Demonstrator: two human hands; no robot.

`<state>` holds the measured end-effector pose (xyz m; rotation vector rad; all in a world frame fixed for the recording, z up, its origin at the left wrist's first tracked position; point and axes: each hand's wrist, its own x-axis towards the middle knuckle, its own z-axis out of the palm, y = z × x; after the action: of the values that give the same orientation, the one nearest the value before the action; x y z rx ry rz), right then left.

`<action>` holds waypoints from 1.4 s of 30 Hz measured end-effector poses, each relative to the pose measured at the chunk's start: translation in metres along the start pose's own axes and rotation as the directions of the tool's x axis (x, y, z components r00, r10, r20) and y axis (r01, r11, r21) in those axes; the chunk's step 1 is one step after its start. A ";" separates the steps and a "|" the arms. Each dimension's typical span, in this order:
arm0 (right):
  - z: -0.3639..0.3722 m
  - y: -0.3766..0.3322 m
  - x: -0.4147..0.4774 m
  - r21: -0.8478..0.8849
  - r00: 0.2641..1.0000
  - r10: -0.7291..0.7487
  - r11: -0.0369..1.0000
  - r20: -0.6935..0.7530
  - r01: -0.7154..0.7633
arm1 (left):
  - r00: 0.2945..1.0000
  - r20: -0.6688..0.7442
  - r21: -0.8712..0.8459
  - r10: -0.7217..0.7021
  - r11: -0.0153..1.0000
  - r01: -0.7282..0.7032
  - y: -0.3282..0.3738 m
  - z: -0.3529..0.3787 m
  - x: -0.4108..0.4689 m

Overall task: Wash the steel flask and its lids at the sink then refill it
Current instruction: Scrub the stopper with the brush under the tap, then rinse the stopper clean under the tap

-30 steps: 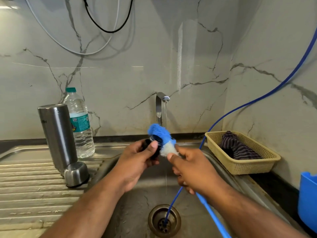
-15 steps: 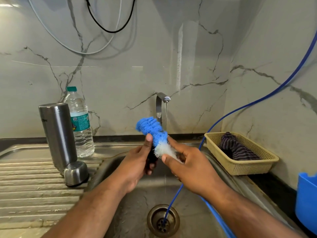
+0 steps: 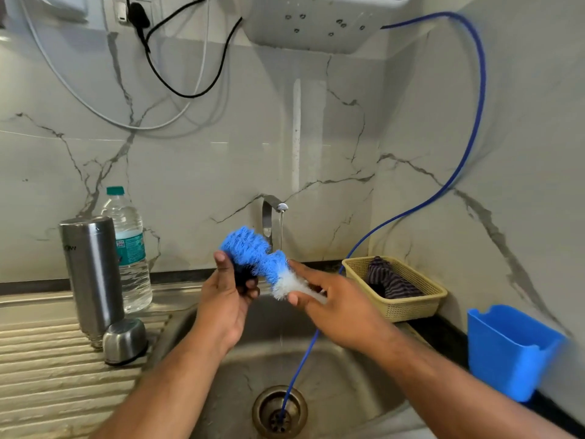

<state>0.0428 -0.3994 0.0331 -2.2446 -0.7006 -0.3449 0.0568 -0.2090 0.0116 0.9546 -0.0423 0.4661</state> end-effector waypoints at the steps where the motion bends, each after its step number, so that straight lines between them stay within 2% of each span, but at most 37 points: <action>1: -0.007 -0.001 -0.003 -0.023 1.000 0.015 1.000 0.008 -0.015 | 1.000 0.003 -0.028 -0.011 1.000 0.011 0.001 0.000 0.000; 3: -0.022 -0.001 -0.009 -0.106 0.999 0.035 0.994 0.005 -0.034 | 0.997 0.065 -0.004 -0.038 0.999 0.038 -0.001 -0.004 -0.001; 5: -0.045 -0.001 -0.018 -0.208 0.998 0.066 0.976 0.015 -0.061 | 0.984 0.160 0.145 -0.074 0.988 0.050 -0.011 -0.008 -0.005; 7: -0.076 -0.008 -0.025 -0.390 0.996 0.090 0.918 0.018 -0.076 | 0.966 0.222 0.318 -0.134 0.946 0.058 -0.023 -0.010 -0.010; 9: -0.114 -0.020 -0.031 -0.613 0.992 0.126 0.785 0.019 -0.088 | 0.928 0.297 0.459 -0.225 0.886 0.068 -0.031 -0.007 -0.016; 12: -0.170 -0.041 -0.033 -0.811 0.990 0.135 0.583 0.047 -0.041 | 0.868 0.378 0.589 -0.322 0.807 0.043 -0.041 -0.002 -0.027; 16: -0.236 -0.058 -0.036 -0.982 0.959 0.243 0.152 0.147 0.112 | 0.847 0.414 0.650 -0.334 0.759 -0.019 -0.047 0.004 -0.038; 17: -0.247 -0.059 -0.037 -0.989 0.946 0.292 0.088 0.139 0.118 | 0.847 0.416 0.667 -0.331 0.744 -0.037 -0.046 0.005 -0.039; 21: -0.271 -0.049 -0.041 -0.995 0.893 0.445 -0.031 0.074 0.098 | 0.845 0.405 0.713 -0.349 0.699 -0.052 -0.048 0.000 -0.035; 24: -0.272 -0.033 -0.044 -0.992 0.861 0.505 -0.059 0.067 0.112 | 0.846 0.401 0.746 -0.352 0.661 -0.079 -0.050 -0.004 -0.032; 33: -0.225 0.032 -0.048 -0.974 0.836 0.503 0.063 0.219 0.217 | 0.837 0.394 0.777 -0.379 0.624 -0.083 -0.052 -0.013 -0.027; 42: -0.215 0.054 -0.051 -0.955 0.822 0.511 -0.004 0.252 0.295 | 0.840 0.375 0.792 -0.393 0.606 -0.070 -0.054 -0.010 -0.030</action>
<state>0.0256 -0.6060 0.1263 -4.0258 -0.5220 0.0134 0.0495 -0.2386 -0.0430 1.9464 -0.2548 -0.0093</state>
